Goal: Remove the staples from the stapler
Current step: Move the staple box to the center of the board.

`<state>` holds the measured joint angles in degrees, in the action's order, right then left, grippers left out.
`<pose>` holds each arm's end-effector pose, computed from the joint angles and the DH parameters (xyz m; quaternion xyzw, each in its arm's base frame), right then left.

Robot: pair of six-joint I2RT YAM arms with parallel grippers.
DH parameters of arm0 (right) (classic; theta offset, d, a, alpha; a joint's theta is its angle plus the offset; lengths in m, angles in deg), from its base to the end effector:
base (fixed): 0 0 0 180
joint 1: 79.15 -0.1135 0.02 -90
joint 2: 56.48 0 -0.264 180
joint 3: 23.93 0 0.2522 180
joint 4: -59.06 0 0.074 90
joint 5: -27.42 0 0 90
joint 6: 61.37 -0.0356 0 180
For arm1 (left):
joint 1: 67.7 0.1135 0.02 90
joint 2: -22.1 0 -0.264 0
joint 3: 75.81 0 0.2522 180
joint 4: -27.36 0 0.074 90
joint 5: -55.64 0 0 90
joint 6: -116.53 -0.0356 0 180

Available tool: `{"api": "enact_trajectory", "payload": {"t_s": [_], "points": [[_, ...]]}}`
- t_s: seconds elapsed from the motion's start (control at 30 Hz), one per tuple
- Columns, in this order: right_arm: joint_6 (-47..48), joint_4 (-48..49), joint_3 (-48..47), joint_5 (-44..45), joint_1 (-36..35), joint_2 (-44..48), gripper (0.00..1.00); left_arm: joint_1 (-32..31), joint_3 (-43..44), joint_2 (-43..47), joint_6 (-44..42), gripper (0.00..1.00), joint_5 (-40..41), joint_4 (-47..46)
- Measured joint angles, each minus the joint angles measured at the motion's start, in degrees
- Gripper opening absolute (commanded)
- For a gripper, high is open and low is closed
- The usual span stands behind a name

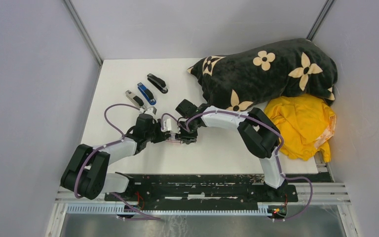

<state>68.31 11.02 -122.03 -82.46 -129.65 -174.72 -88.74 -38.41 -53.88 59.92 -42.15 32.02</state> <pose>0.2589 0.3331 0.1595 -0.7080 0.6597 0.1863 0.1696 0.2155 -0.0881 0.1375 -0.0717 0.9134 -0.2365 0.3236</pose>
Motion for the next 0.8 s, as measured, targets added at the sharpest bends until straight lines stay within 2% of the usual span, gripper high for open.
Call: {"api": "enact_trajectory", "payload": {"t_s": [0.17, 0.8], "points": [[-0.09, 0.13, 0.0, 0.46, 0.09, 0.0, 0.44, 0.0, 0.61, -0.66, -0.63, 0.32, -0.13, 0.48], [0.57, 0.07, 0.02, 0.98, 2.16, 0.0, 0.44, 0.0, 2.73, -2.89, -0.72, 0.31, -0.42, 1.53]]}}
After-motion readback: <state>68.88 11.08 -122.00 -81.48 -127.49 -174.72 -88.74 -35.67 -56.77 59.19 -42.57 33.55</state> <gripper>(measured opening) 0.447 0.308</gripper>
